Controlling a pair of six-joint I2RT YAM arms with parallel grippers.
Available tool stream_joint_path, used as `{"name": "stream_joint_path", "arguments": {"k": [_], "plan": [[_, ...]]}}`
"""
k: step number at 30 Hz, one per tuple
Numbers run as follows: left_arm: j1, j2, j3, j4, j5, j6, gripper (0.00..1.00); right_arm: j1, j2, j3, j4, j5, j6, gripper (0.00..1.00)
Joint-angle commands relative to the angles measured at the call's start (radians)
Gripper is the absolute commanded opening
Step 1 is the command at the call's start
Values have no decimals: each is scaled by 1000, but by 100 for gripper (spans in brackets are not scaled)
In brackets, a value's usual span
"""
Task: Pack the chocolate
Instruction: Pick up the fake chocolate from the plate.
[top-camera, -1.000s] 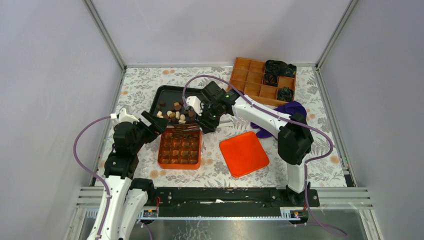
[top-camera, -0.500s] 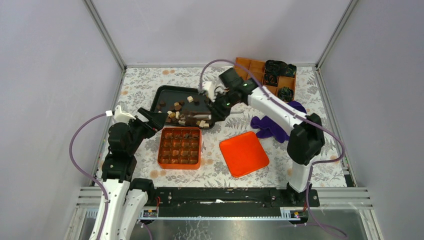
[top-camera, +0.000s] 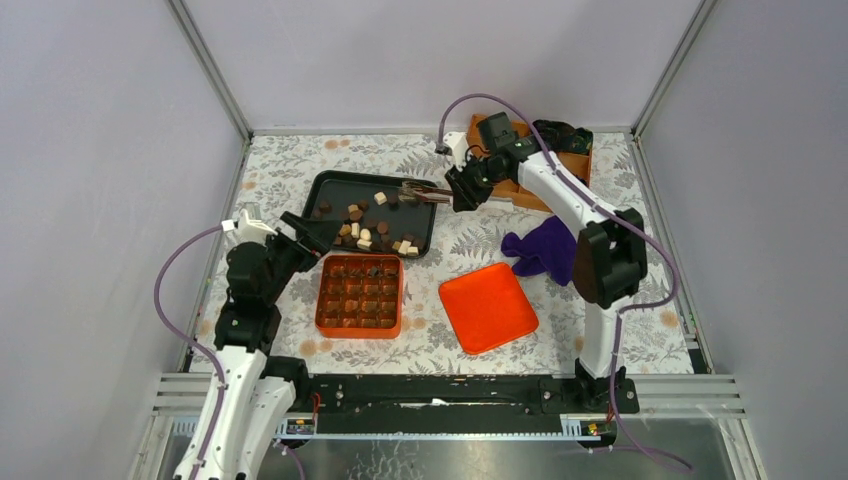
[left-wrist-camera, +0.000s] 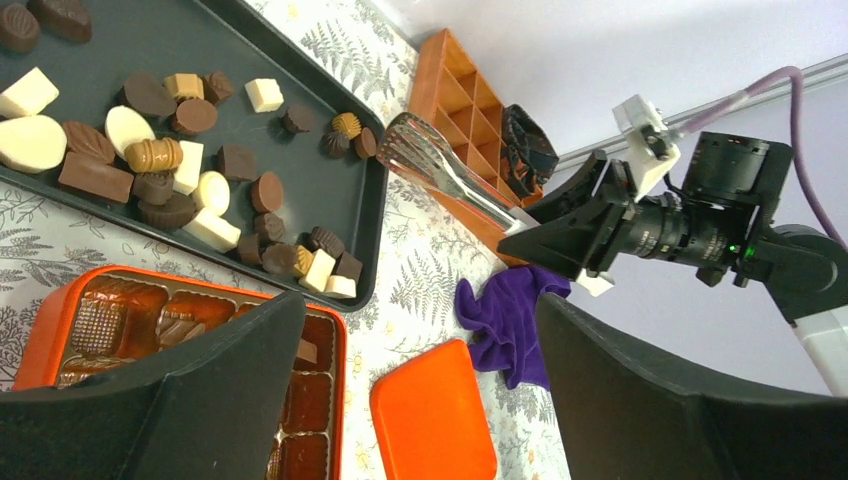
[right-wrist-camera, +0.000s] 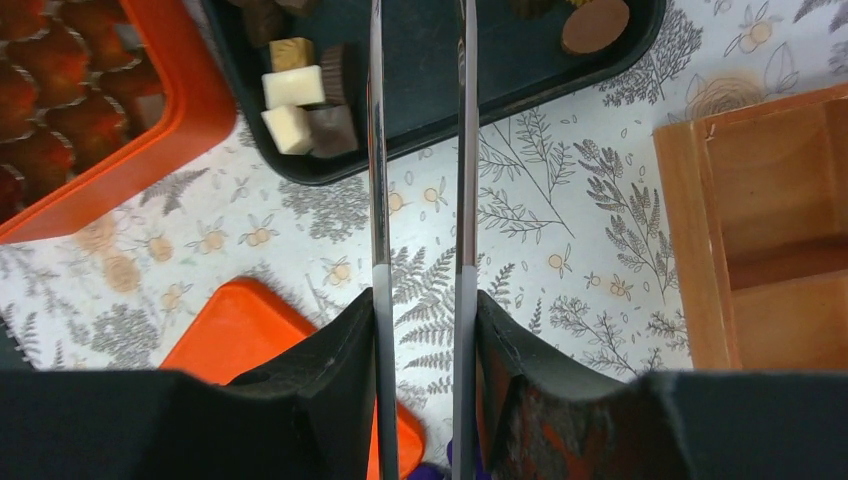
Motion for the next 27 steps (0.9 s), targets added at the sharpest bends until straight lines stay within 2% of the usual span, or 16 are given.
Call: {"name": "stream_joint_path", "arguments": {"k": [1, 4, 8, 11, 22, 27], "plan": [[5, 77, 79, 42, 29, 21, 93, 11, 88, 108, 27, 21, 14, 42], [5, 115, 94, 37, 27, 28, 93, 21, 119, 133, 17, 46, 0, 42], [5, 154, 62, 134, 37, -20, 92, 24, 133, 136, 19, 57, 3, 42], [5, 187, 58, 149, 50, -35, 91, 36, 145, 126, 30, 83, -1, 43], [5, 182, 43, 148, 54, -40, 91, 61, 244, 235, 4, 137, -2, 45], [5, 214, 41, 198, 64, -41, 91, 66, 277, 273, -15, 153, -7, 47]]}}
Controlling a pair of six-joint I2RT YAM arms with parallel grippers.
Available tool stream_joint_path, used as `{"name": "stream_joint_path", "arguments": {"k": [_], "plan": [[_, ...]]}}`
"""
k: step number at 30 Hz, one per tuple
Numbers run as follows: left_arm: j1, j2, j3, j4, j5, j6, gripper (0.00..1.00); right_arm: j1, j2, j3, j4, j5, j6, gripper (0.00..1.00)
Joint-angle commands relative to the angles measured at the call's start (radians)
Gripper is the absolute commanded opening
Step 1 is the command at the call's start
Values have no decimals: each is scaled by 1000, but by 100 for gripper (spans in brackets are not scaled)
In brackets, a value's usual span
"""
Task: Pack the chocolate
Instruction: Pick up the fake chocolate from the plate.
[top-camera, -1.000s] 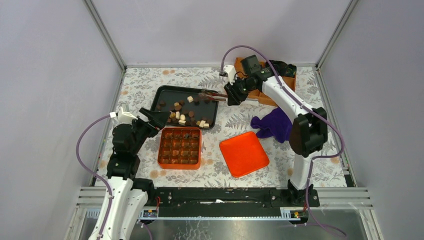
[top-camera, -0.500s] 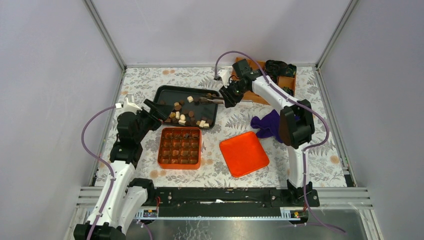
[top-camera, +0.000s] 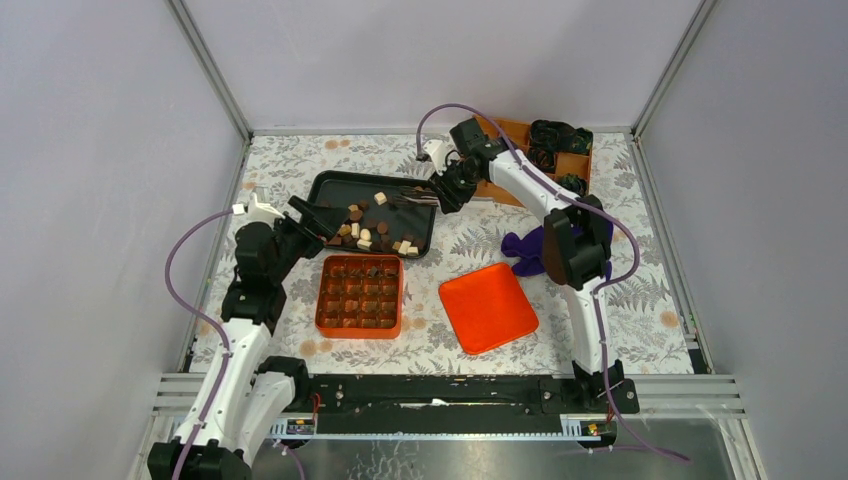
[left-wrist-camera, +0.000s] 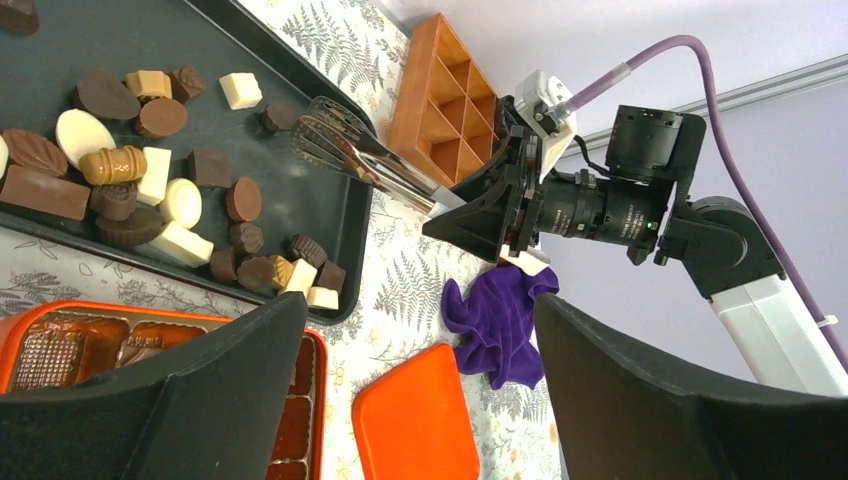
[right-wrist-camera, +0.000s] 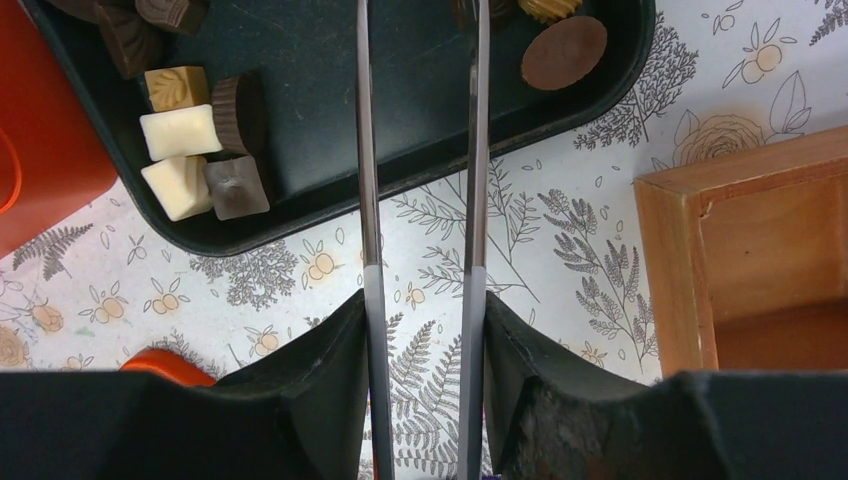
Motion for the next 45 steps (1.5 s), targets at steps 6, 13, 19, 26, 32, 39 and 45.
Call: {"name": "stream_joint_path", "arguments": {"k": [6, 13, 19, 26, 32, 39, 45], "plan": [[5, 61, 3, 105, 46, 3, 91, 26, 28, 87, -9, 19, -10, 50], [5, 50, -16, 95, 53, 8, 91, 35, 79, 142, -3, 44, 1, 49], [5, 27, -17, 62, 48, 19, 91, 45, 117, 204, -19, 61, 2, 48], [5, -12, -46, 54, 41, 11, 91, 45, 101, 188, -11, 61, 2, 40], [5, -21, -29, 21, 40, 30, 91, 44, 44, 136, 19, 44, 10, 25], [5, -19, -25, 7, 37, 46, 90, 43, -90, 29, 62, -11, 38, 18], [5, -12, -7, -26, 22, 86, 90, 43, -209, -81, 87, -111, 46, 17]]}}
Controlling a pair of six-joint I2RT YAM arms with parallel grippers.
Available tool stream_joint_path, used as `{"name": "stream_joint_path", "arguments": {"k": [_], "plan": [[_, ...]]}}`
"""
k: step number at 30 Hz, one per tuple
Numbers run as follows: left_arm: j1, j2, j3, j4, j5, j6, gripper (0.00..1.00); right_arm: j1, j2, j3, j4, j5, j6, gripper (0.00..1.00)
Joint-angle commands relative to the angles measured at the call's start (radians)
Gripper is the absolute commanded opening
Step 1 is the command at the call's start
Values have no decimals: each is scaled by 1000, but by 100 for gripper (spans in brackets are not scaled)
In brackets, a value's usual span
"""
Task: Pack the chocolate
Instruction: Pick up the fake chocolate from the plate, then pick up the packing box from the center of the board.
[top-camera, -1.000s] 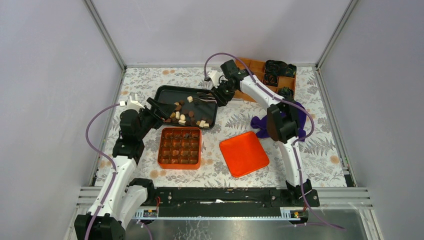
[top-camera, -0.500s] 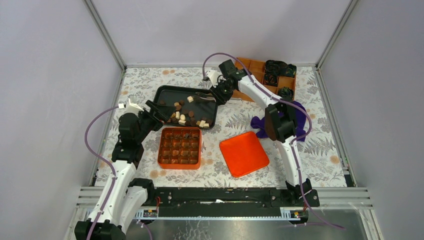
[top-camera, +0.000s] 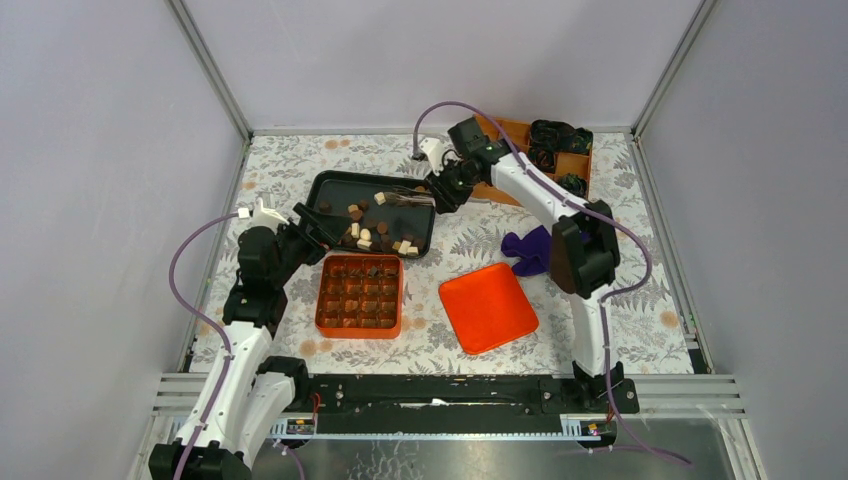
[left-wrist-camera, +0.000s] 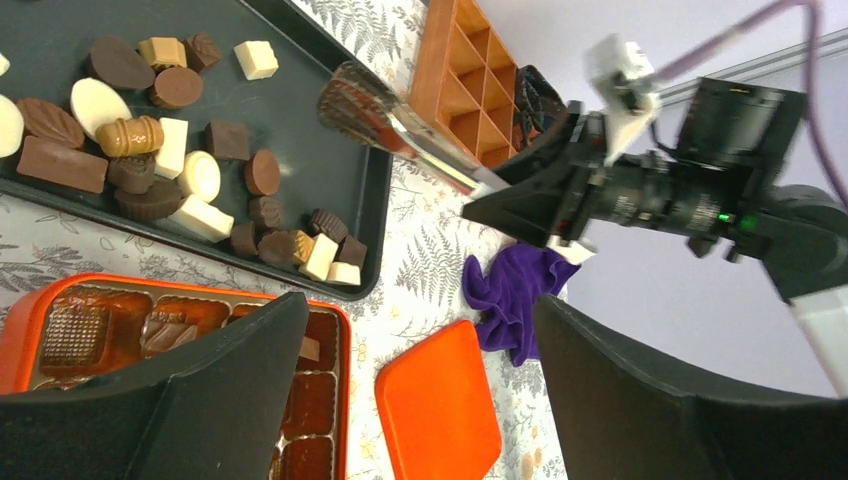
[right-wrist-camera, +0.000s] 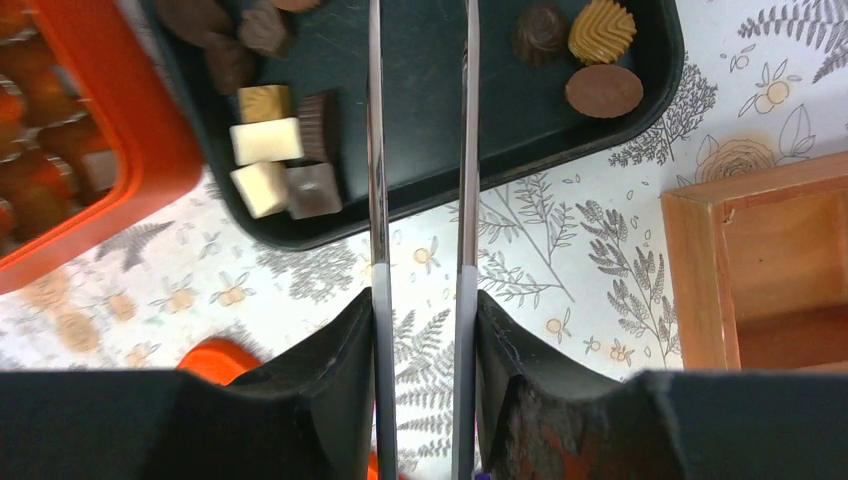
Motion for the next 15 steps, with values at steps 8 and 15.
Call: {"name": "stream_joint_path", "arguments": {"k": [8, 15], "plan": [[5, -1, 73, -90, -53, 125, 90, 12, -271, -167, 70, -314, 6, 16], [5, -19, 105, -168, -110, 186, 90, 70, -292, -203, 43, -403, -29, 16]]}}
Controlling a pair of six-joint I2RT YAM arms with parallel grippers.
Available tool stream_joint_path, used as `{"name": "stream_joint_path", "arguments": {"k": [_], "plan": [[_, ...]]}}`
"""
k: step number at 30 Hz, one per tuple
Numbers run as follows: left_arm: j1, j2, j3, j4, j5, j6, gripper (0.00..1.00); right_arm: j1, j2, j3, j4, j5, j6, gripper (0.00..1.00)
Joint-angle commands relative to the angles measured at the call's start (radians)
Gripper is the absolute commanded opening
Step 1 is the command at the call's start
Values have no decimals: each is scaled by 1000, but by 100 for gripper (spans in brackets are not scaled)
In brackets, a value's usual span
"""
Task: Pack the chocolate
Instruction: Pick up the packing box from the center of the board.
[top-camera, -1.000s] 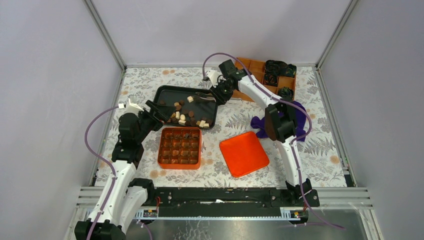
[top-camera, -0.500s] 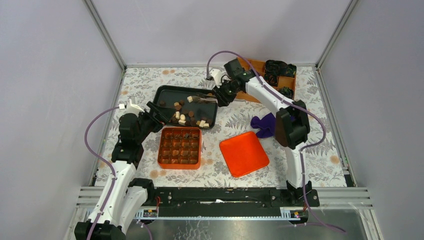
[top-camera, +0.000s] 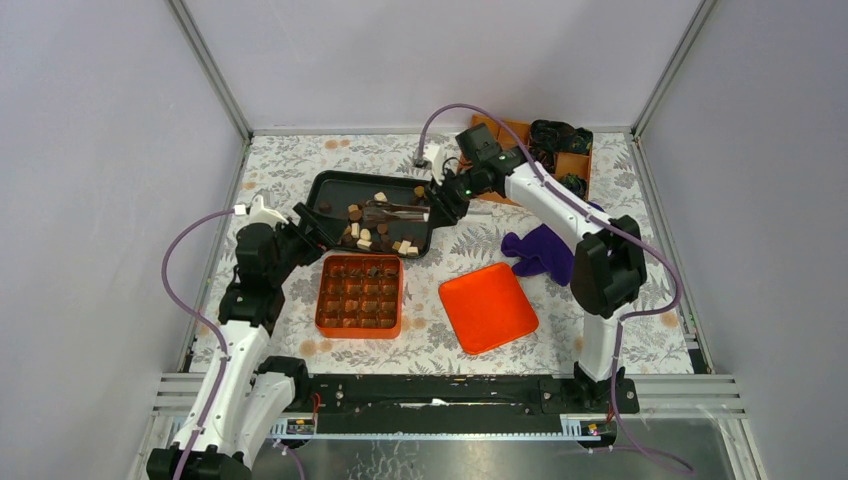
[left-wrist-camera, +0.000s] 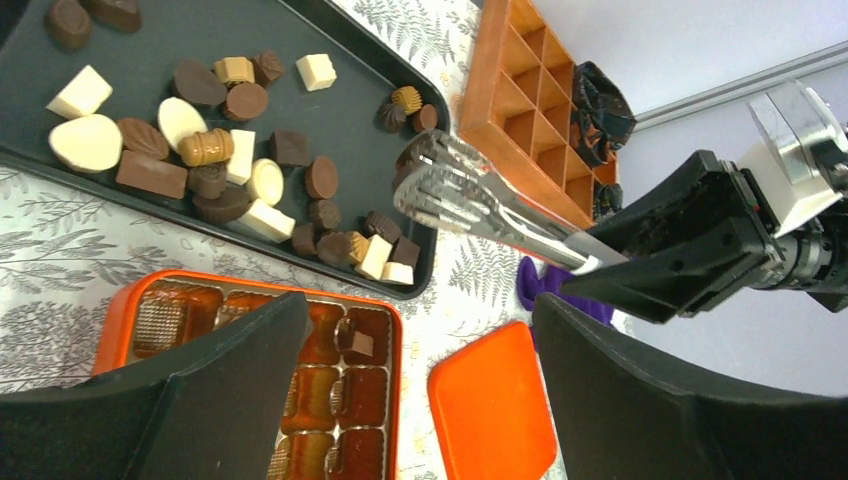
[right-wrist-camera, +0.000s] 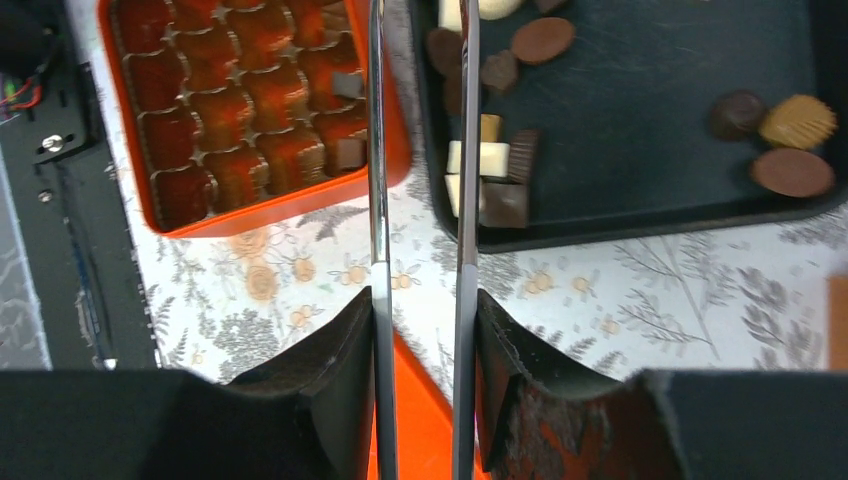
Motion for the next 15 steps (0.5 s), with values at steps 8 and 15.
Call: {"name": "stream_joint_path", "arguments": {"k": [8, 15], "plan": [[5, -42, 71, -149, -125, 112, 90, 171, -27, 18, -1, -55, -45, 16], [5, 14, 109, -373, -220, 122, 78, 183, -31, 30, -19, -14, -58, 16]]}}
